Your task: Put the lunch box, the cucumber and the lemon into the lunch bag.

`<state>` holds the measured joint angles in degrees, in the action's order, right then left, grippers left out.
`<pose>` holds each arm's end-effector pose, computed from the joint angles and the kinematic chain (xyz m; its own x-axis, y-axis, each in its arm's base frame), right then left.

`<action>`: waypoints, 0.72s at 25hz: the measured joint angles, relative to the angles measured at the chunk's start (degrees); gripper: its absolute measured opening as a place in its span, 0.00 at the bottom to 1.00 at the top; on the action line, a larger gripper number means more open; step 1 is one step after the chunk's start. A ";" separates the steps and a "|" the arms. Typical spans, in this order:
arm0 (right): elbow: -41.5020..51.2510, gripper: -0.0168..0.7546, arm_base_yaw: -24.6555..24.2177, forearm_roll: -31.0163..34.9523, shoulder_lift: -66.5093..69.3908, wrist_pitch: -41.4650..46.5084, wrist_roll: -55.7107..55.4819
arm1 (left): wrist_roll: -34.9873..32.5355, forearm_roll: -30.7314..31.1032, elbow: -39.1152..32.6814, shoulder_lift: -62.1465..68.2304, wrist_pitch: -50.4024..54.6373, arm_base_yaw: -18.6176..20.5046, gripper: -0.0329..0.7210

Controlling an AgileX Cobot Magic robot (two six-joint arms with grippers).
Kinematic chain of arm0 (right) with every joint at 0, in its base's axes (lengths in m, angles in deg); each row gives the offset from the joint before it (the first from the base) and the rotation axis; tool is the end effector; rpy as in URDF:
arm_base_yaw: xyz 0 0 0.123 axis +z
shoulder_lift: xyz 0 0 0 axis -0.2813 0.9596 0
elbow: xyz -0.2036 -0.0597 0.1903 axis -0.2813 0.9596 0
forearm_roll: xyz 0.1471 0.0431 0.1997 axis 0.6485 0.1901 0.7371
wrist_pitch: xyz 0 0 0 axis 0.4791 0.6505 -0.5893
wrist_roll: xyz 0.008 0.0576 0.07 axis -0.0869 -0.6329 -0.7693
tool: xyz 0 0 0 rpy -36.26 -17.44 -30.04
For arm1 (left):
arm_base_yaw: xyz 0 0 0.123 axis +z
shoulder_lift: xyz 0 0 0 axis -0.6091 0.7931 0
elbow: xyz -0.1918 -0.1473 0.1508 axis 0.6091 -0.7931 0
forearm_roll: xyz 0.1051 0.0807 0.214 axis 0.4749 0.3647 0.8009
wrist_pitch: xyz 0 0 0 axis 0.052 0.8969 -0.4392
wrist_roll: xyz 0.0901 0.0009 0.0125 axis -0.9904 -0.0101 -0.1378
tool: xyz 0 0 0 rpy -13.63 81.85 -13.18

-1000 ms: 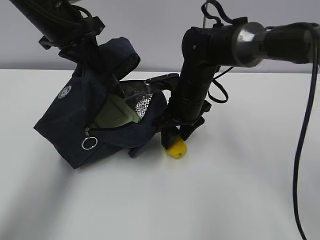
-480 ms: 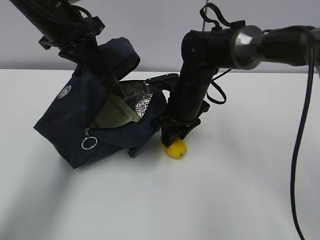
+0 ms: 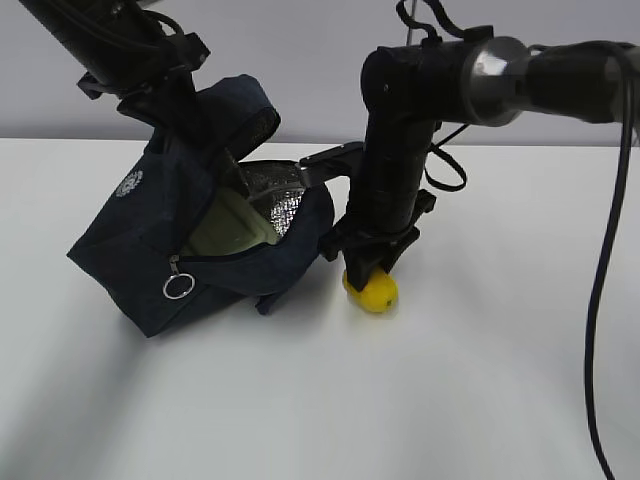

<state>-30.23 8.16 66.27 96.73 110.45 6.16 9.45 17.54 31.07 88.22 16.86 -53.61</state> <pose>0.4171 0.1991 0.1599 -0.8291 -0.5560 -0.0591 -0.5591 0.8251 0.0818 0.3909 -0.1570 0.2975 -0.8834 0.3269 -0.3359 0.4513 0.7868 -0.4211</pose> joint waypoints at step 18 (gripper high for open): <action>-7.49 0.39 -6.91 13.18 -10.62 1.98 2.25 | 0.00 -0.10 0.00 0.00 0.00 0.00 0.06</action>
<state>-37.73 1.24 79.44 86.10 112.42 8.42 9.45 17.44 31.07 88.22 16.86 -53.61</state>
